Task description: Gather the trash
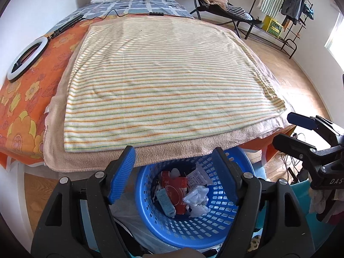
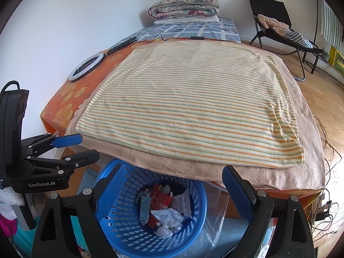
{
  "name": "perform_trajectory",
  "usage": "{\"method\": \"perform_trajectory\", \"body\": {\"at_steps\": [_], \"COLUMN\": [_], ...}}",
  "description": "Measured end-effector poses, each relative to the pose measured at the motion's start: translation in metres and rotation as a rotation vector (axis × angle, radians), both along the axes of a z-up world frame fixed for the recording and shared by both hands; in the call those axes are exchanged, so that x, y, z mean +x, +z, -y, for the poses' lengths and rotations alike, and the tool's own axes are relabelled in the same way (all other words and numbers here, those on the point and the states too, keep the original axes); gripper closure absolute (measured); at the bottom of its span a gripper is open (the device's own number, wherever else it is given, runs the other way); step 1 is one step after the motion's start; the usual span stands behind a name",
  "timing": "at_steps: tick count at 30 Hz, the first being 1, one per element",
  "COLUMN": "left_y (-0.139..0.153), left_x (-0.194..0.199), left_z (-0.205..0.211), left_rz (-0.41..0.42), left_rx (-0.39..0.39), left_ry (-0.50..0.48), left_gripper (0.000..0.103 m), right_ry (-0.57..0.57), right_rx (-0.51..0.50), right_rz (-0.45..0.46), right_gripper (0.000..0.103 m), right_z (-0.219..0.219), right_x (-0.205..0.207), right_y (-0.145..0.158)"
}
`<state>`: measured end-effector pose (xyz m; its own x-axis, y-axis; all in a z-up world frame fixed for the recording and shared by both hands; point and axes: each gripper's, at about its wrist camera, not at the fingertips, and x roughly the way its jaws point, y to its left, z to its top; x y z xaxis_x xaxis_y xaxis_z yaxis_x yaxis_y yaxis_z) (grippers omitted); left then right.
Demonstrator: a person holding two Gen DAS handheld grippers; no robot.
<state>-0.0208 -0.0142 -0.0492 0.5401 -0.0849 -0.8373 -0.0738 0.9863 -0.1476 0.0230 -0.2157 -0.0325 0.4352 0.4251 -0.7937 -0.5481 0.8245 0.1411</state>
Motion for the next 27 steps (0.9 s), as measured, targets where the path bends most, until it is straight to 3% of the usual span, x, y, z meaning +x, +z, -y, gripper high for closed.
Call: {"method": "perform_trajectory", "body": {"at_steps": [8,14,27], "left_y": [0.035,0.056,0.067], "left_x": [0.025,0.047,0.087], "left_z": [-0.007,-0.012,-0.017], "left_rz": [0.084,0.138,0.186], "left_rx": [-0.006,-0.009,-0.024], "left_ry": [0.025,0.040,0.054], "left_gripper": [0.027,0.021,0.020], "right_ry": [-0.007,-0.026,-0.041], "right_rx": [0.031,0.060,0.094], "right_rz": [0.070,0.111,0.165], "right_gripper": [0.005,0.002,0.002], "right_z": [-0.003,-0.004,-0.010], "right_x": [0.020,0.044,0.087], "right_y": [0.030,0.051,0.066]}}
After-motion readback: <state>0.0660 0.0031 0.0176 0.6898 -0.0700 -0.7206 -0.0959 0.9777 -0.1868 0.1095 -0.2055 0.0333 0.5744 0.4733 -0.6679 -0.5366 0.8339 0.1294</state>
